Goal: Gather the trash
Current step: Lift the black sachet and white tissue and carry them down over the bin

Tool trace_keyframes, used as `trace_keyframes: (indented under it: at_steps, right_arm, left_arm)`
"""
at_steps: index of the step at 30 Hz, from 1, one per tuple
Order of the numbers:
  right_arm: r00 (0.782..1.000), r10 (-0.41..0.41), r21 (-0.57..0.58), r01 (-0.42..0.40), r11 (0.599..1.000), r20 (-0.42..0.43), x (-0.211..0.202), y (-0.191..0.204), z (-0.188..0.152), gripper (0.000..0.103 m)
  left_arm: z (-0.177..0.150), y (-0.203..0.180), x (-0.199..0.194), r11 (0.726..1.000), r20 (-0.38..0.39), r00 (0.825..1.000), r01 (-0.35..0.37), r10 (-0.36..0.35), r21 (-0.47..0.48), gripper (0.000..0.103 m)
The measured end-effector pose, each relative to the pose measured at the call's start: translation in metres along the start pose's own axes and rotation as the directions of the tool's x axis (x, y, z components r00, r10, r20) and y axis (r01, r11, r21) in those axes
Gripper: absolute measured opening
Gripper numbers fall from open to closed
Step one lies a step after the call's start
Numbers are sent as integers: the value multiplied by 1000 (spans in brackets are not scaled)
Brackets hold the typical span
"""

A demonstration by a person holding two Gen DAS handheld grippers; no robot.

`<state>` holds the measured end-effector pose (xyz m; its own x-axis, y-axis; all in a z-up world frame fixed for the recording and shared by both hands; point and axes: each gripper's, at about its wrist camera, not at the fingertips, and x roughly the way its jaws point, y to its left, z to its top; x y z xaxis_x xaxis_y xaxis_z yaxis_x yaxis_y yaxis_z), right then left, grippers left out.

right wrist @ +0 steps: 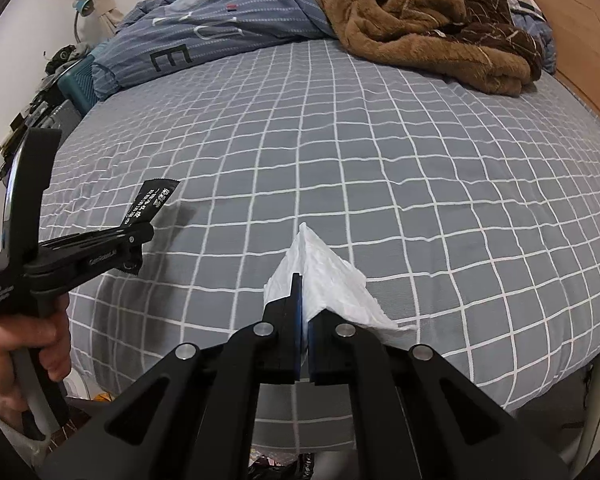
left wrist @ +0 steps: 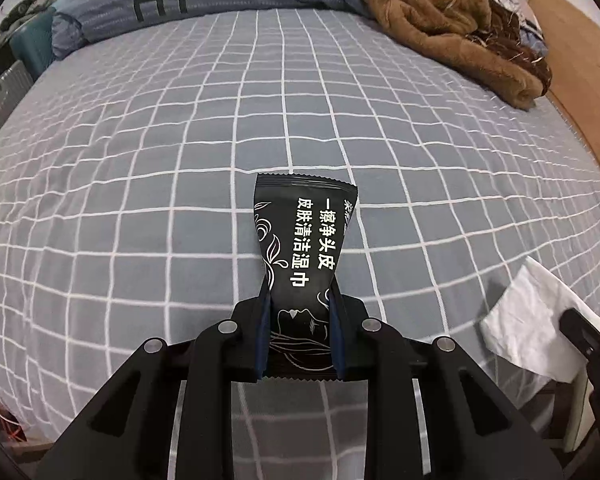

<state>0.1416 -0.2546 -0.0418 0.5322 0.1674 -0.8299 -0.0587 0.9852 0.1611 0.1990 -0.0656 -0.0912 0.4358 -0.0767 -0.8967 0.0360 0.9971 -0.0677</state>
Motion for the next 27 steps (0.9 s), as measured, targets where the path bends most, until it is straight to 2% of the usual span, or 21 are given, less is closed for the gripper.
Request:
trace_keyframes:
  at_steps: [12,27]
  right_arm:
    - [999,27,-45,-25,999,30,-27,34,-10,1]
    - [998,45,-86,-40,995,52,-63,64,-40,1]
  left_arm:
    - [-31,15,-50,1000,38,999,-14,14,-11,23]
    - [-82,23,-103,999,76,997,-4,6,-32,23]
